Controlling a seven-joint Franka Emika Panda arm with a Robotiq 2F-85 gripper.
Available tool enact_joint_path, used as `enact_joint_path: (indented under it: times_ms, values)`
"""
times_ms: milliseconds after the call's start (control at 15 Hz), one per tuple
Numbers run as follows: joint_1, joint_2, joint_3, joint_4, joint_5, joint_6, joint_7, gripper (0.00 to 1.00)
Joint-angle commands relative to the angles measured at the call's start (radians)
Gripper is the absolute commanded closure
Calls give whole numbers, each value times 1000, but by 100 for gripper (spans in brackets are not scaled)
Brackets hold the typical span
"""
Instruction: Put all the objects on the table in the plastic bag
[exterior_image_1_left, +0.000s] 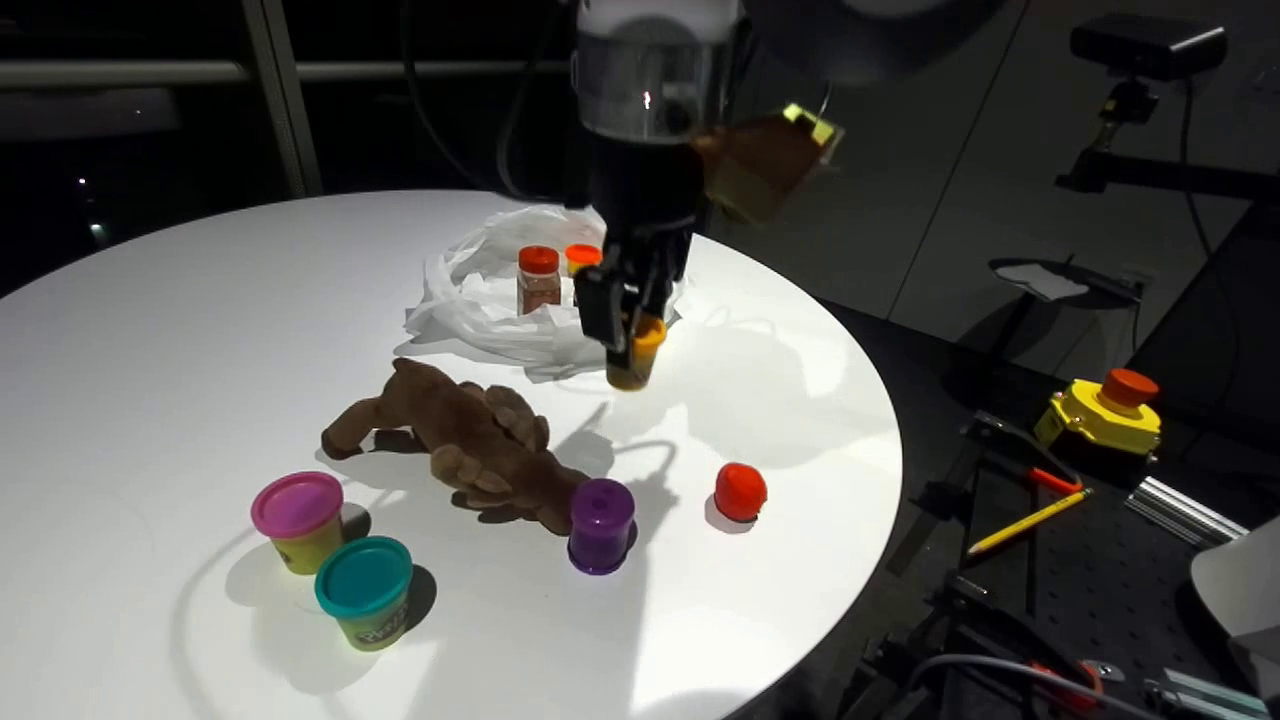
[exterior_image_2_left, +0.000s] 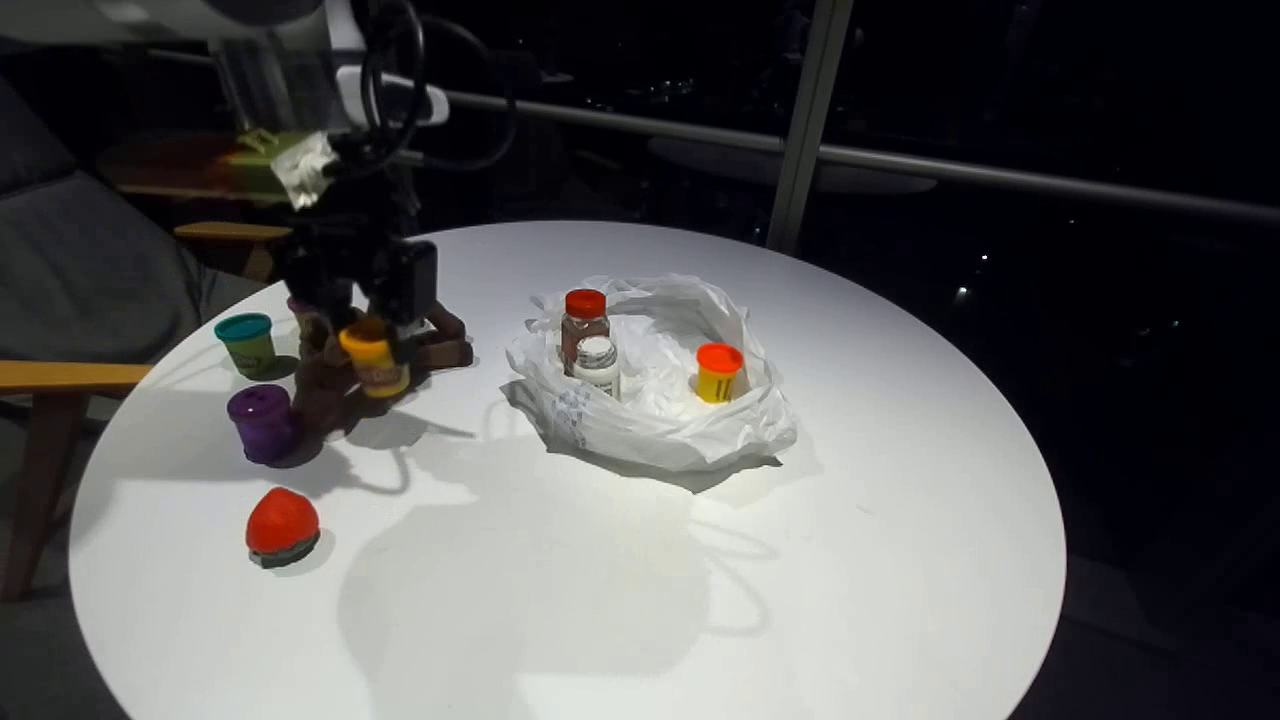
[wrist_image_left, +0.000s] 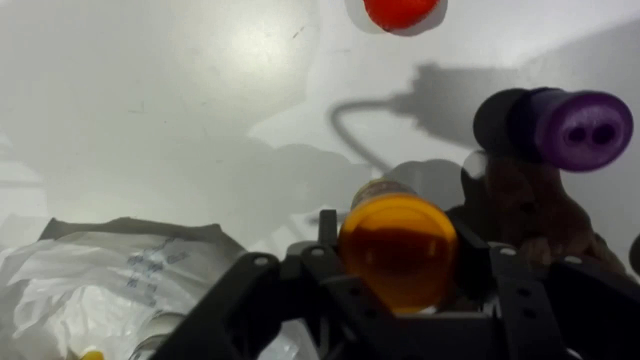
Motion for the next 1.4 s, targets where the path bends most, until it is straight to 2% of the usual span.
enact_joint_path:
  times_ms: [0, 200, 467, 600, 933, 1333]
  values:
    - [-41, -17, 0, 193, 61, -134, 59, 73]
    - [-92, 67, -20, 382, 95, -128, 98, 73]
    - [-151, 203, -66, 553, 164, -86, 156, 73]
    - [-166, 276, -88, 635, 195, -112, 182, 73]
    - [-166, 475, -143, 841, 211, -146, 258, 73]
    - [-168, 681, -147, 1063, 217, -240, 319, 73]
